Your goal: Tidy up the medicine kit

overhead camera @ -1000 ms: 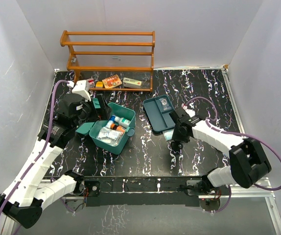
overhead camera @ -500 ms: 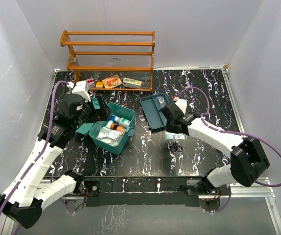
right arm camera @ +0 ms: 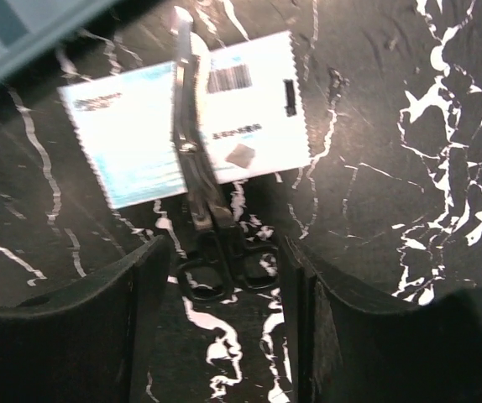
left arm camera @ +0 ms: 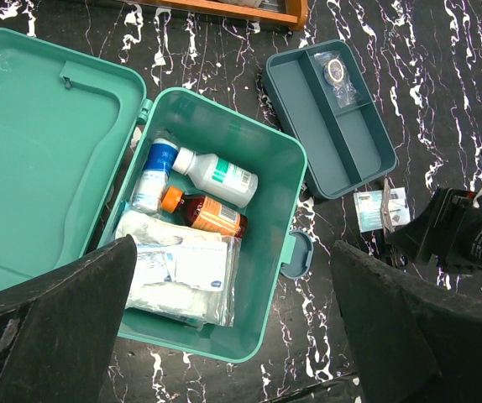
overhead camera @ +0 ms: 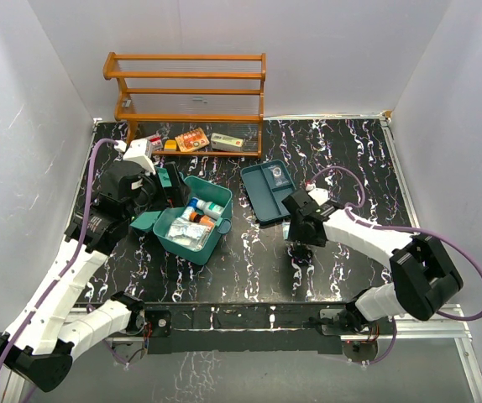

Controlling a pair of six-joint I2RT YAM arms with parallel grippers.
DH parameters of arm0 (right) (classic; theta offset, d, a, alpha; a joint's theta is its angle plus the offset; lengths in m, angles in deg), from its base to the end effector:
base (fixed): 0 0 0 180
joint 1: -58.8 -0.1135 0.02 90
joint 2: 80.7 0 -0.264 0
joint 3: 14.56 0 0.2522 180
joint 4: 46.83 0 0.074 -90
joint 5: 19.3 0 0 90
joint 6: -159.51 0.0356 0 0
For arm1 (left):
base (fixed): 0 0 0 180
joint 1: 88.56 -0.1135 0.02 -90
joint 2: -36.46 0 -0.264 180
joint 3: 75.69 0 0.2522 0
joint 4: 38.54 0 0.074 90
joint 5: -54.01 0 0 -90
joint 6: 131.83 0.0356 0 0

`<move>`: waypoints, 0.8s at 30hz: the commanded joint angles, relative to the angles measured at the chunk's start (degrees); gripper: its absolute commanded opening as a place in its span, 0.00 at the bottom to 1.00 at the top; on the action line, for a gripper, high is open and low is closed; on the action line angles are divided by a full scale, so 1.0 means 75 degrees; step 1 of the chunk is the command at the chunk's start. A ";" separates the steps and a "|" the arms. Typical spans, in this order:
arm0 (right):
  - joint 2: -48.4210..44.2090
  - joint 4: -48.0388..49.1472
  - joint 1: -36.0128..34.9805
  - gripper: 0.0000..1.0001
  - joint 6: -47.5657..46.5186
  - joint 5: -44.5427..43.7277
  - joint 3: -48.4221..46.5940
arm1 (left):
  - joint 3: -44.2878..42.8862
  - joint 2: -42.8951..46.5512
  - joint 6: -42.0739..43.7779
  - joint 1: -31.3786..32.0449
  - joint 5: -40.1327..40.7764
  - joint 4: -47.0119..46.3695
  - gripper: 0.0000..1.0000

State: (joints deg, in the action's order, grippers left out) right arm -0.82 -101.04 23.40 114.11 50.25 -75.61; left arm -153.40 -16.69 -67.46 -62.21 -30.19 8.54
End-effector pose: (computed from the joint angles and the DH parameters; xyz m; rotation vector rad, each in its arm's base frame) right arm 0.2058 0.1310 0.1893 0.2875 2.6719 -0.1137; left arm 0.1738 -0.0821 0.3877 -0.0549 1.9941 -0.4928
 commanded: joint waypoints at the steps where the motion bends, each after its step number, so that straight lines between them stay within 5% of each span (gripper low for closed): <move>1: -0.0217 0.0301 0.0404 0.53 -0.0631 0.0703 0.0278 | 0.0039 0.0006 -0.0017 -0.0031 -0.0020 -0.0010 0.99; 17: 0.0611 0.0431 0.0501 0.34 -0.1507 0.1697 0.0046 | 0.0122 0.0004 -0.0063 -0.0033 -0.0017 -0.0098 0.99; 24: 0.0692 0.0332 0.0489 0.42 -0.1340 0.1820 0.0068 | 0.0182 -0.0061 -0.0063 -0.0032 -0.0046 -0.0162 0.99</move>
State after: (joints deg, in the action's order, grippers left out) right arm 3.81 -98.44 27.10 103.24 63.25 -73.91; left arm -152.74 -17.43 -67.63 -62.21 -30.24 8.13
